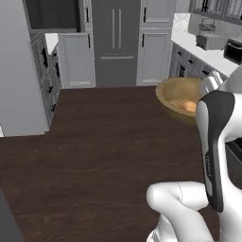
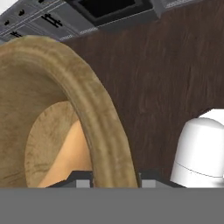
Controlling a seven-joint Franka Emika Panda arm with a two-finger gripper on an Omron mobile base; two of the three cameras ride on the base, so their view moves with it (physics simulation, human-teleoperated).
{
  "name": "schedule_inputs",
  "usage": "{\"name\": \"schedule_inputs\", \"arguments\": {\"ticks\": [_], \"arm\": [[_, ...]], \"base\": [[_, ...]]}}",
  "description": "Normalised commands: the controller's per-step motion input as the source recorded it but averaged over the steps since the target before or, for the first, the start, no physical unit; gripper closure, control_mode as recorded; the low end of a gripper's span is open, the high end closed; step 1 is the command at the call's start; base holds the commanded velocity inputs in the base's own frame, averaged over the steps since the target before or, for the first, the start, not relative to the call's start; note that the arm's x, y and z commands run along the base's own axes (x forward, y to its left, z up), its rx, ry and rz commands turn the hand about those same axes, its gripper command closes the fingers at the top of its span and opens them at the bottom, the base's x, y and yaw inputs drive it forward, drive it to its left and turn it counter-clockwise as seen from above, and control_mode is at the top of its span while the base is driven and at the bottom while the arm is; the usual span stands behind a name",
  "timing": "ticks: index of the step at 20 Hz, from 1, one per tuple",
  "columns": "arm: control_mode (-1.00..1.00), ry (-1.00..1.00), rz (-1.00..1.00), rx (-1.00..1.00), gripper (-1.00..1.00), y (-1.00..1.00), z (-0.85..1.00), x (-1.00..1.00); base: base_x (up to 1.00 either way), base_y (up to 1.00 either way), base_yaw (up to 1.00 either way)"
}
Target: Pick the squash from the sink and place it in the bowl. Then pick the bowl and place it in the microwave. Then close the microwave door and press the start button.
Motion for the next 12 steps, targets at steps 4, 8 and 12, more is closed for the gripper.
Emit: {"name": "schedule_inputs", "arguments": {"ticks": [4,8,12], "arm": [[1.00,0.00,0.00,0.00,1.00,0.00,0.00,0.00],[1.00,0.00,0.00,0.00,1.00,0.00,0.00,0.00],[1.00,0.00,0.00,0.00,1.00,0.00,0.00,0.00]], "base": [[1.00,-0.65,0.49],[1.00,-0.83,0.51],[1.00,-0.84,0.50]]}}
